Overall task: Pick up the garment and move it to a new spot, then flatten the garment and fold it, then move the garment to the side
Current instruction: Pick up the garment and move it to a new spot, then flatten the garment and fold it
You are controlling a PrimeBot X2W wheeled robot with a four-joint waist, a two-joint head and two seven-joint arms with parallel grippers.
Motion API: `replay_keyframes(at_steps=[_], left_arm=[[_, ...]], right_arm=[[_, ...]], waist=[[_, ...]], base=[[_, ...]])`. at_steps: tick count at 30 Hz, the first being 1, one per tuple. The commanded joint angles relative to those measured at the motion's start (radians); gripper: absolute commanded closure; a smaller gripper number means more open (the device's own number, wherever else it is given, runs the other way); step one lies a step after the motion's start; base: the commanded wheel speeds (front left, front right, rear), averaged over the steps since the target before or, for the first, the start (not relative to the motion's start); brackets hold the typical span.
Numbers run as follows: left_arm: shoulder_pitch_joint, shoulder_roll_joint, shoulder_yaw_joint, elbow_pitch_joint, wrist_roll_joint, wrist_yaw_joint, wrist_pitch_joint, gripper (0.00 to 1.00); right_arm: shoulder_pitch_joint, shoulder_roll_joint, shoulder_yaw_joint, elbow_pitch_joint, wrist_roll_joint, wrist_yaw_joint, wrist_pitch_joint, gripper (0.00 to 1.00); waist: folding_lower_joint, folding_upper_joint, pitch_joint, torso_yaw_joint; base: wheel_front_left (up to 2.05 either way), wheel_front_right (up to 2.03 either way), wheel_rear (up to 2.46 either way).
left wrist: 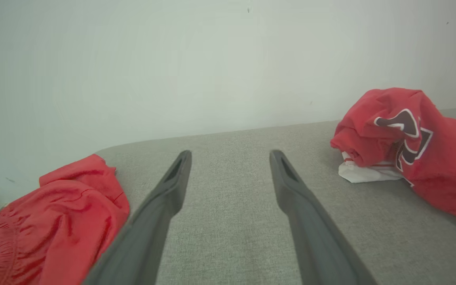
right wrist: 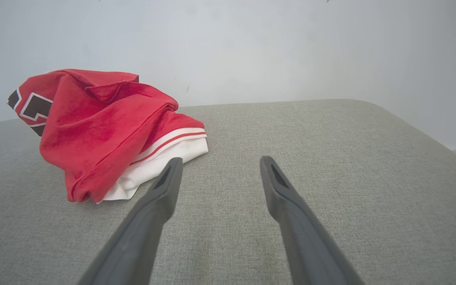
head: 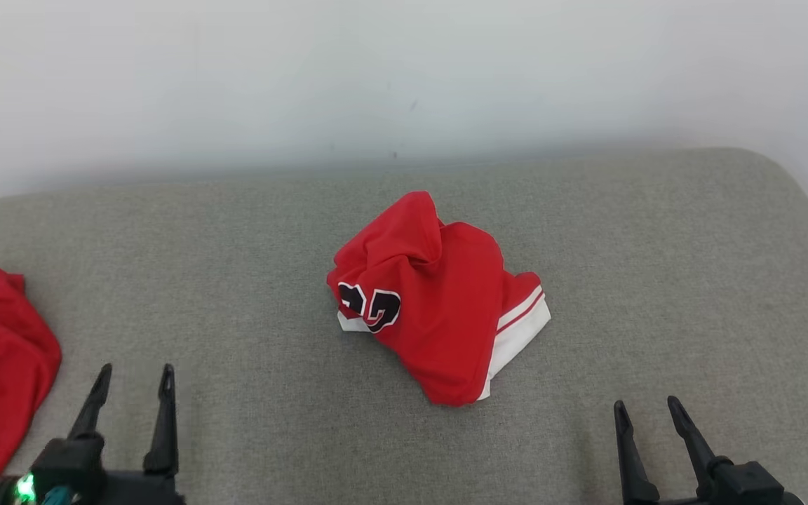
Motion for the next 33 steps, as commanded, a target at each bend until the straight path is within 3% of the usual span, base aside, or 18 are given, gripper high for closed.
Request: replay_keyframes(at_steps=[1,9,19,33], left_arm=[[0.025,-0.011,0.021,-0.026,0.003,0.002,-0.004,0.0],[0.161,-0.079,0.105,-0.127,0.053,-0.027,-0.004,0.0],[0.218,-0.17,0.169,-0.191,0.145,-0.08,-0.004,0.0],[0.238,-0.227,0.249,-0.202,0.194,-0.124,-0.004,0.0]], right_arm=[[0.004,-0.001,0.0,-0.001,-0.004,0.003,-0.001,0.0],[0.017,-0.001,-0.004,-0.001,-0.011,0.003,-0.001,0.0],[0.014,-0.001,-0.005,-0.002,-0.01,0.003,-0.001,0.0],[0.015,-0.001,-0.011,-0.004,-0.008,0.003,-0.001,0.0]], waist=[[0.0001,0.0001,-0.005,0.005],[0.0001,0.0001,-0.018,0.018],[0.0001,0.0001,-0.015,0.032],[0.0001,0.0001,-0.011,0.032]], base=[[0.0,0.0,0.0],[0.0,0.0,0.0],[0.0,0.0,0.0],[0.0,0.0,0.0]])
